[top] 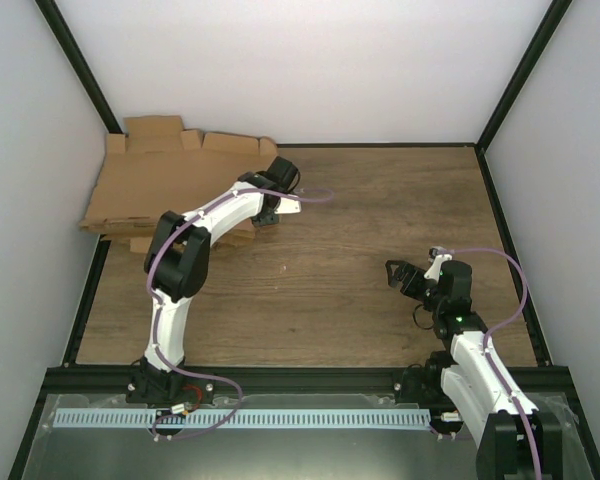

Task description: Fold the paper box

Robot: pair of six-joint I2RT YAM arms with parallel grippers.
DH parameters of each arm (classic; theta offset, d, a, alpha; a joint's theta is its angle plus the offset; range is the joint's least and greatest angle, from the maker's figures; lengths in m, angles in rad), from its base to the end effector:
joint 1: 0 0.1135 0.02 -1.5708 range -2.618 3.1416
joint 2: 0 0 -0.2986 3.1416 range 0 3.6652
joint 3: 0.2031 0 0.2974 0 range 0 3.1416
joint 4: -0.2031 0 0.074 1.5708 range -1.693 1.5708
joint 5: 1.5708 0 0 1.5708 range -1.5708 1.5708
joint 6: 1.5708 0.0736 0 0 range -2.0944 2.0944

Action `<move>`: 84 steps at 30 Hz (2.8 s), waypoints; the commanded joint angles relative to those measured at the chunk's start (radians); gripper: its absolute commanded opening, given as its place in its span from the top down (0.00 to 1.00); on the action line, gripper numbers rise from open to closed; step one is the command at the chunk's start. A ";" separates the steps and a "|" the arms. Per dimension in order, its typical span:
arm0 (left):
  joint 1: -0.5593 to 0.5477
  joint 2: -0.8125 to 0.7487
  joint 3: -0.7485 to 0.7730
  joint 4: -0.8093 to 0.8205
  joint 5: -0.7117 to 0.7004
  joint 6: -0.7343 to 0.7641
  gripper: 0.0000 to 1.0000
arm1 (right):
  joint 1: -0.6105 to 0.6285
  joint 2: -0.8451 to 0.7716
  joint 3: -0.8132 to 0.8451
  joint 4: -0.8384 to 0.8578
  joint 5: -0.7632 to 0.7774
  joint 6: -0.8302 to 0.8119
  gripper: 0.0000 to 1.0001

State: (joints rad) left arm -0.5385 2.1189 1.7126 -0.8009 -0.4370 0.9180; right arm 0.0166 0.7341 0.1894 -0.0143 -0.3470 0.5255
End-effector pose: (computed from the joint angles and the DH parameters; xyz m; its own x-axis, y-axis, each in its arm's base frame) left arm 0.4597 -0.2384 0.1769 -0.2209 0.9703 0.0982 0.8411 0.1386 0.5228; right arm 0.1995 0.0283 0.1380 -0.6112 0.4617 -0.6429 0.0031 0.8137 0.5813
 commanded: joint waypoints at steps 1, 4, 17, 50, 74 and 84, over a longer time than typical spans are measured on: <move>-0.005 0.025 -0.014 -0.010 0.023 -0.010 0.62 | 0.008 -0.004 0.045 0.000 0.009 0.008 0.00; -0.005 0.029 -0.016 -0.019 0.033 -0.013 0.62 | 0.008 -0.003 0.045 0.000 0.010 0.008 0.00; -0.013 0.034 -0.056 0.013 0.030 -0.046 0.62 | 0.008 -0.004 0.045 0.000 0.011 0.009 0.00; -0.025 -0.111 -0.078 0.100 -0.073 -0.132 0.96 | 0.008 -0.003 0.045 0.000 0.009 0.008 0.00; -0.004 -0.420 0.369 0.371 -0.529 0.102 0.96 | 0.008 -0.013 0.042 -0.002 0.010 0.011 0.00; -0.220 -0.565 0.433 0.239 -0.213 -0.242 0.96 | 0.008 -0.008 0.044 0.000 0.016 0.011 0.00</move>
State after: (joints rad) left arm -0.6575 1.6051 2.1292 -0.4816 -0.8726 0.9077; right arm 0.0166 0.7300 0.1894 -0.0147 -0.3428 0.5331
